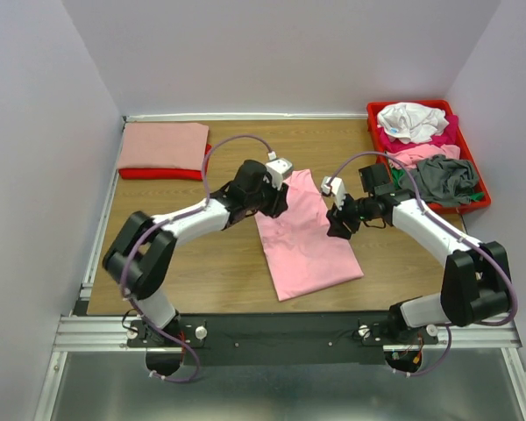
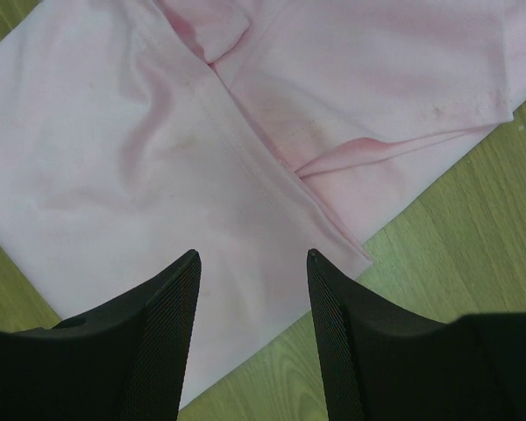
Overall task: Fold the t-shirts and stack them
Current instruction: Fold the tshirt
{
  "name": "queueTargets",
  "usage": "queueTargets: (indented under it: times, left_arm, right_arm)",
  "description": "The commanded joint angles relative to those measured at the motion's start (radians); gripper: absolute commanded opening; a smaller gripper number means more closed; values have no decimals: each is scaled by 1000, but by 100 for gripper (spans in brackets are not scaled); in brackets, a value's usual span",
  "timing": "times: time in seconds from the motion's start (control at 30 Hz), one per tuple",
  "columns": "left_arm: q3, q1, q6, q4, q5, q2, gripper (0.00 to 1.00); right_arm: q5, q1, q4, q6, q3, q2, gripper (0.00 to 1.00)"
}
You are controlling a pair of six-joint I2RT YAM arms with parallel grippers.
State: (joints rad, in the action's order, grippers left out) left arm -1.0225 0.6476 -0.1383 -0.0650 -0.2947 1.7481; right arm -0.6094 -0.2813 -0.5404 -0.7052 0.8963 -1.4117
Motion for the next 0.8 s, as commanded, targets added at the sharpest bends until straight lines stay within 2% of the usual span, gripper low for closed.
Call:
queueTargets:
  times: [0.0, 0.07, 0.17, 0.2, 0.27, 0.33, 0.37, 0.4, 0.43, 0.47, 0.5, 0.53, 0.6, 0.7, 0.73, 0.77]
  left_arm:
    - [-40, 9, 54, -35, 202, -194, 47]
    - [-50, 9, 74, -42, 262, -269, 54]
    - [-8, 4, 62, -102, 390, -375, 94]
    - [10, 1, 49, -139, 402, -399, 98]
    - [73, -38, 68, -174, 230, -473, 98]
    - [105, -57, 89, -177, 49, -524, 98]
    - [108, -46, 104, -161, 23, -538, 98]
    - [110, -11, 117, -139, 32, -553, 99]
    - [114, 41, 134, -78, 64, -591, 98]
    - [121, 187, 219, -41, 197, -610, 98]
    - [124, 255, 235, -6, 260, -625, 98]
    - [125, 308, 227, 57, 317, -651, 97]
    - [140, 448, 140, 120, 384, -671, 89]
    - [194, 630, -47, 230, 532, -713, 87]
    - [208, 749, -90, 273, 599, -722, 87]
    - [231, 791, -142, 293, 620, -719, 87]
  right_arm:
    - [-30, 5, 7, -2, -8, 39, 59]
    - [-33, 5, 3, -10, -7, 51, 59]
    - [-29, 5, -6, -45, 4, 89, 61]
    - [-27, 5, -18, -83, 10, 115, 64]
    - [-26, 7, -45, -173, 33, 140, 70]
    - [-41, 5, -66, -244, 33, 193, 88]
    - [-41, 5, -70, -282, 26, 216, 97]
    - [-65, 7, -73, -350, 13, 227, 100]
    - [-78, 7, -88, -367, 7, 230, 100]
    - [-96, 7, -108, -393, 9, 194, 100]
    - [-104, 7, -140, -440, 13, 169, 100]
    - [-110, 7, -255, -508, 18, 134, 100]
    - [-98, 5, -431, -745, 30, 71, 100]
    - [-70, 20, -454, -899, -25, 135, 99]
    - [-64, 25, -451, -942, -80, 163, 100]
    - [-55, 27, -451, -976, -100, 186, 100]
